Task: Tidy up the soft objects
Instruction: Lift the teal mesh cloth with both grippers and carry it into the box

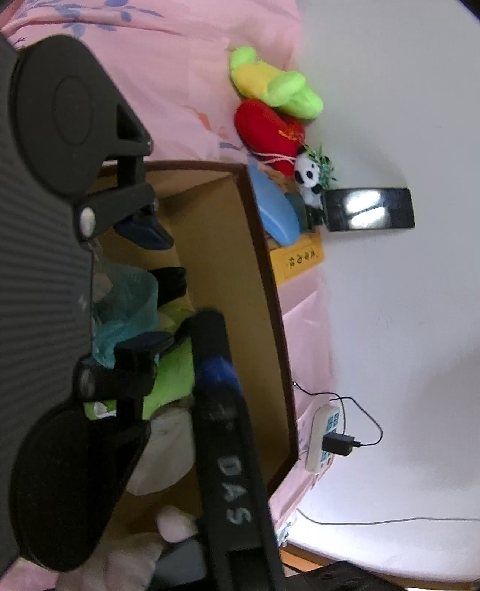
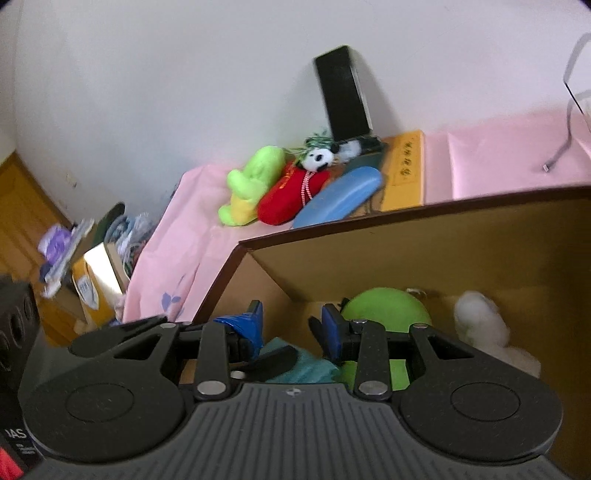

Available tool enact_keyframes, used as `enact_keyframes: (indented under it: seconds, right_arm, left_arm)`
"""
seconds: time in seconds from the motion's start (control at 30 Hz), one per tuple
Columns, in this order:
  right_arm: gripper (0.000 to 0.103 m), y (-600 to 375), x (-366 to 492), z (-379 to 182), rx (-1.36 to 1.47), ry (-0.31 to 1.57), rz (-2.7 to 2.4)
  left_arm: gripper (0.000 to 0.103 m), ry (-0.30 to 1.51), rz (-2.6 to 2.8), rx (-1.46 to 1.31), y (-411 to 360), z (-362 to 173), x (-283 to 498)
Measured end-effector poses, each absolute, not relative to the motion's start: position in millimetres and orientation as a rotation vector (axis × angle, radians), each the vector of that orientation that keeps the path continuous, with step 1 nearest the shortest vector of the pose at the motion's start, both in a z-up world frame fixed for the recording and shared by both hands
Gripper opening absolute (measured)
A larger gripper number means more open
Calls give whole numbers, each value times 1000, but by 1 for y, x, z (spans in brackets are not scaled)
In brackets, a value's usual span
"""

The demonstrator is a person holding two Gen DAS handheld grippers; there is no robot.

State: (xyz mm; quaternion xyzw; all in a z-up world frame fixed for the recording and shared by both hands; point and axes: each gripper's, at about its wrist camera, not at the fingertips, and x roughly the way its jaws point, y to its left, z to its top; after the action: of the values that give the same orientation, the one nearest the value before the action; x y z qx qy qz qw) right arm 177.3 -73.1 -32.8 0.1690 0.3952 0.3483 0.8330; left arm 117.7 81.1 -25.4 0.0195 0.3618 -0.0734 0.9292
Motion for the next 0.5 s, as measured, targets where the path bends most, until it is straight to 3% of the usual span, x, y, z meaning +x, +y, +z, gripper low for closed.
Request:
enact_keyframes:
  seconds: [0.13,0.3,0.5]
  right_arm:
    - [19,-82,174,-30,393,872,708]
    - [19,-87,159,-20,392,876,694]
    - [19,-94,136,-3,299,789,627]
  left_arm:
    - [40,724,-136,19,84,-15,108]
    - [50,703,-115,-6,88,-1,94]
    - [51,704,-116,-42,93,8,71]
